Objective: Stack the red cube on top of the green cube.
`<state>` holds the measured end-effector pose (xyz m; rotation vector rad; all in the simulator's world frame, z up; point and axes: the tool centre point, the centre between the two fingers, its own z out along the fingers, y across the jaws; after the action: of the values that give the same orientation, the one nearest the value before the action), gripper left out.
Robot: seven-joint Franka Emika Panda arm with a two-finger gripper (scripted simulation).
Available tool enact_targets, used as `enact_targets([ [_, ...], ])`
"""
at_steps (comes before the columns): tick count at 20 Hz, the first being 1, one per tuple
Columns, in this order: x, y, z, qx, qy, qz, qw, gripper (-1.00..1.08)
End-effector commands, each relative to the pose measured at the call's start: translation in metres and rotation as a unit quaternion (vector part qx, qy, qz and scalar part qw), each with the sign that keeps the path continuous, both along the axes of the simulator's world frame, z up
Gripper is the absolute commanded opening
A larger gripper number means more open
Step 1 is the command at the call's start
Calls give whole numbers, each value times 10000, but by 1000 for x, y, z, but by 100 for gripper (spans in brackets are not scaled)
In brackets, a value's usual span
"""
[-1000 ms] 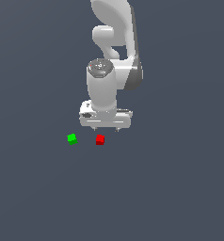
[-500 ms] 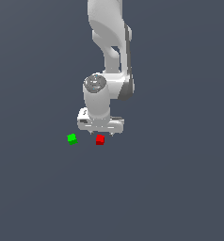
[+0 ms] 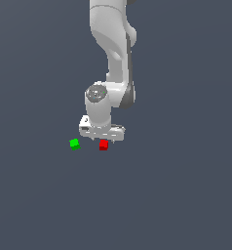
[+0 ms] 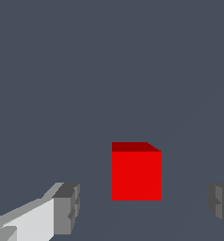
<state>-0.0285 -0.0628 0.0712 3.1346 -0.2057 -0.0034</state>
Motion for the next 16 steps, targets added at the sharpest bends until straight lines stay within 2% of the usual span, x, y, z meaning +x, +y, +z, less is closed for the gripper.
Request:
enact_targets([
  [1, 0, 0, -1, 0, -3, 1, 10000, 100],
  [16, 1, 0, -51, 0, -9, -5, 10000, 100],
])
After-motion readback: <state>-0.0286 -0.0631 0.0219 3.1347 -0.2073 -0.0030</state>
